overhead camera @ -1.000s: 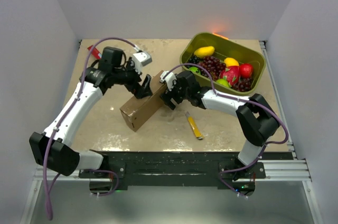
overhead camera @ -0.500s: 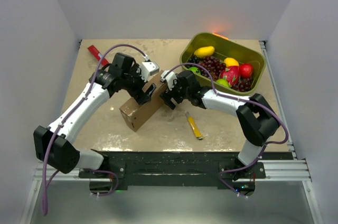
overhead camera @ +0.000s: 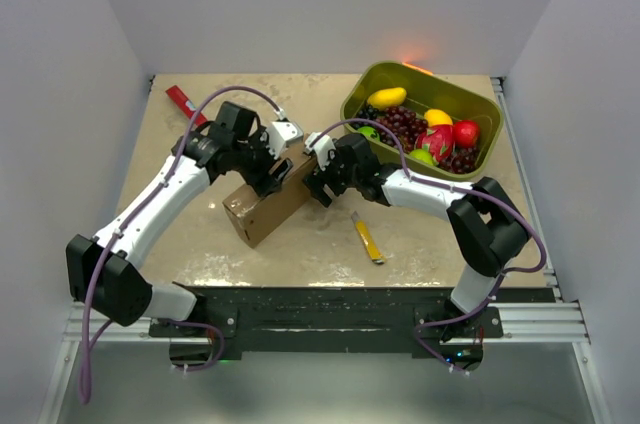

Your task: Unpack the express box

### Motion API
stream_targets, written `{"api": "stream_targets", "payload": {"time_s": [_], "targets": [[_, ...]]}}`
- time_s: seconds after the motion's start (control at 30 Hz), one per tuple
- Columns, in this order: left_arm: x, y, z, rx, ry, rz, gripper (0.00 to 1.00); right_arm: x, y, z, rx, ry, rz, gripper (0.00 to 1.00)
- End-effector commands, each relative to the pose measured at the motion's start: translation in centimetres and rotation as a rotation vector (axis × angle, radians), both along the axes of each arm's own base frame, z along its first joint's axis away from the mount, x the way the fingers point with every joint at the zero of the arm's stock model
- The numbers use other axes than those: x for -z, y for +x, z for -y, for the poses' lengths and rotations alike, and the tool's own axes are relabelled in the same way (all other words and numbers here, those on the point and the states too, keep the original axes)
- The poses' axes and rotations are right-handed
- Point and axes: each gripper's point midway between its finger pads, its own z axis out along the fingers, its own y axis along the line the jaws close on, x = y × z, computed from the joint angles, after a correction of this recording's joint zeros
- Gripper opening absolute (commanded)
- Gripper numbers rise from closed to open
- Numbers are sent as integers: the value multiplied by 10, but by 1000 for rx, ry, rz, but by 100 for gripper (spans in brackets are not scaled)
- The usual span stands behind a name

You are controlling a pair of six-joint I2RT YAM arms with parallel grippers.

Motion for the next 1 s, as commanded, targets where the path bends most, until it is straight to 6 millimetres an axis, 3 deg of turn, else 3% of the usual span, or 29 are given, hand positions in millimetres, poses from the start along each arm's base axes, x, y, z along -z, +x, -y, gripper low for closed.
{"api": "stream_targets", "payload": {"time_s": [0.0, 0.27, 0.5, 0.97], "targets": [[-7, -10, 8, 71, -18, -33, 59, -26, 8, -9, -1, 71, 49, 92], [-28, -24, 30, 135, -233, -197, 51, -20, 8, -8, -2, 57, 47, 92], [-38, -9, 14, 48, -446, -337, 48, -10, 11, -5, -4, 20, 57, 92], [-57, -15, 5, -16, -771, -544, 36, 1, 27, -4, 37, -12, 84, 92]]}}
